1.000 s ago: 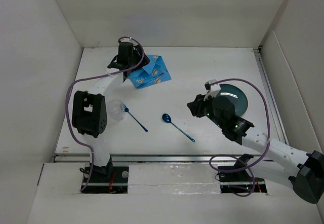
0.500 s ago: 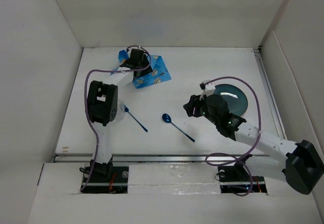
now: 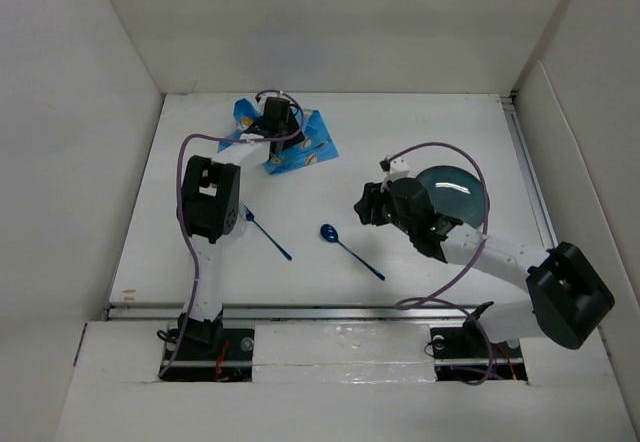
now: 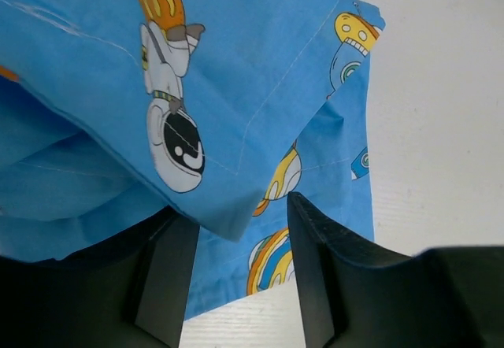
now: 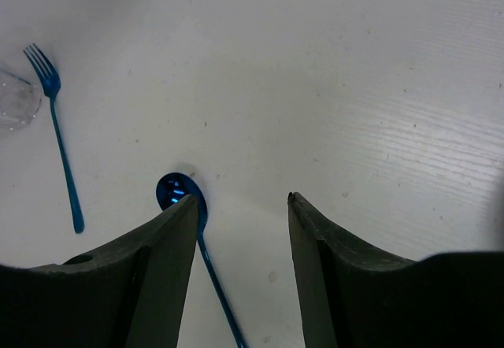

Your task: Set the dinner table for one person

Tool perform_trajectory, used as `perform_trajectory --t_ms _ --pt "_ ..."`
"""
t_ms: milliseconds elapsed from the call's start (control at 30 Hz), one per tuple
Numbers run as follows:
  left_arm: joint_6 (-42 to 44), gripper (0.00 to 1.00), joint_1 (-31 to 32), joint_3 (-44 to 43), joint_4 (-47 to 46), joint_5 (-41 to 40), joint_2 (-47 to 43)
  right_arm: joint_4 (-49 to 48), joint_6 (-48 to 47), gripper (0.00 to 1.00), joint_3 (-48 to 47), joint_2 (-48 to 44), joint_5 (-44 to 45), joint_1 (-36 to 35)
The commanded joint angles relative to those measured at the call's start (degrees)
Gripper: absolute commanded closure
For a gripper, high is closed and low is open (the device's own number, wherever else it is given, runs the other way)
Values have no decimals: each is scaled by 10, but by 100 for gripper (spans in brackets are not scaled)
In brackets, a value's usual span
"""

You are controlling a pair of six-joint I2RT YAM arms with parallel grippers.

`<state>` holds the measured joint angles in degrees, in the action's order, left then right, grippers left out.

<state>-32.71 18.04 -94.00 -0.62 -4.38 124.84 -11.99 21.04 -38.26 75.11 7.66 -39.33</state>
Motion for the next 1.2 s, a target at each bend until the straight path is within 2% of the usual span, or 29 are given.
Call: perform_trajectory --t_ms 0,67,100,133,167,200,433,700,833,1033,1167 --pt "-13 59 4 -24 -31 12 6 -69 8 45 -44 43 -5 11" --pt "-21 65 -2 -18 -44 27 6 -74 12 44 -64 88 -14 25" --pt "-24 80 -7 -7 -56 40 -4 -79 15 44 -92 127 -27 34" --pt "-24 81 -7 -7 -63 40 -4 -79 15 44 -92 128 -27 34" --pt "-24 97 -7 -3 -66 59 -9 -85 15 43 -102 137 -33 41" --pt "-27 100 -13 -3 -66 69 -23 -89 20 43 -106 146 -38 41" --pt "-7 100 -13 -32 -62 148 -151 -105 20 42 -130 173 -59 71" --pt "-12 100 -39 -49 -47 198 -299 -102 1 38 -135 135 -92 88" --pt "-22 100 -63 -37 -53 231 -339 -109 -6 34 -133 123 -123 88" --pt "-19 100 -64 -57 -39 255 -372 -104 -32 30 -150 108 -163 88" --pt "4 100 -64 -94 -33 229 -383 -79 -51 30 -175 86 -164 83"
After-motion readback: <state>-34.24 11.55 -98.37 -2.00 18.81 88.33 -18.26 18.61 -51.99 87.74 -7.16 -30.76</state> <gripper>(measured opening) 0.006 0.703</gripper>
